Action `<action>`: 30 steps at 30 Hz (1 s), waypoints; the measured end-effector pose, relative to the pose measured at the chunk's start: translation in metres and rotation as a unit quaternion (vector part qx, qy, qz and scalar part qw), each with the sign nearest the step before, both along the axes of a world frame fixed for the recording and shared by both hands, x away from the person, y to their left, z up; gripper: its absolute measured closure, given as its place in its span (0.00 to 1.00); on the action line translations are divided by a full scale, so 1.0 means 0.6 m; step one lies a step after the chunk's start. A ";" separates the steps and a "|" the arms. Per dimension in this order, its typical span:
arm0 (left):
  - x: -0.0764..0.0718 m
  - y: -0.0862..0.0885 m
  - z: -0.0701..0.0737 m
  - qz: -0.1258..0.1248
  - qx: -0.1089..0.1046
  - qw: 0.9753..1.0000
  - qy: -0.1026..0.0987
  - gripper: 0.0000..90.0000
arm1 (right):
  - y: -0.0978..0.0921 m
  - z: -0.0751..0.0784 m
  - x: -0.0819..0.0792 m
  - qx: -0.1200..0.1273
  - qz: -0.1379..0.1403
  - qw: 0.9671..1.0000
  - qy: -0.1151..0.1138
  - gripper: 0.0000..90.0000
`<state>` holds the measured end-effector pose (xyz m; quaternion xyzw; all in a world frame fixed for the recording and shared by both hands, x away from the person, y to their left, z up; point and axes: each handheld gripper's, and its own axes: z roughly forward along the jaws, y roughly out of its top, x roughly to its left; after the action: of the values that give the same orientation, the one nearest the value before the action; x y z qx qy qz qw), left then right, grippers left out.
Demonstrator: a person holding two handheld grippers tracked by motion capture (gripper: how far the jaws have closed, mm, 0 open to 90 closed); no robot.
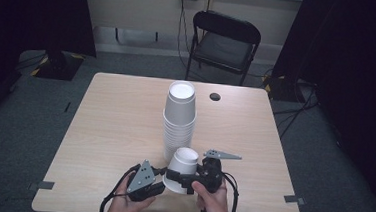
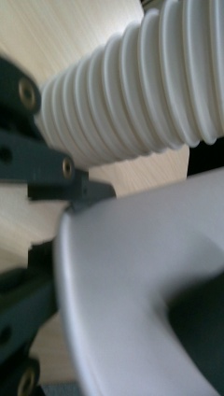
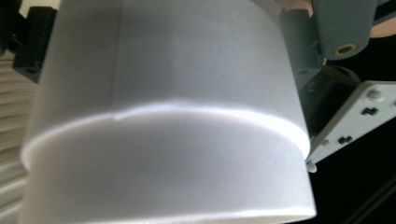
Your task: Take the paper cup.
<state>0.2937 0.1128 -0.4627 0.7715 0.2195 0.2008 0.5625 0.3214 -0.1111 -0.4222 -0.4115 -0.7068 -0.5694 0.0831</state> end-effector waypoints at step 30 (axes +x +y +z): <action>0.004 0.012 0.002 -0.019 -0.027 0.999 0.032 0.92 | -0.011 0.016 -0.005 0.016 0.019 0.998 -0.050 0.15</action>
<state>0.2960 0.1200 -0.4617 0.7661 0.2275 0.1595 0.5796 0.3185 -0.1179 -0.4128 -0.3676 -0.7086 -0.5988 0.0650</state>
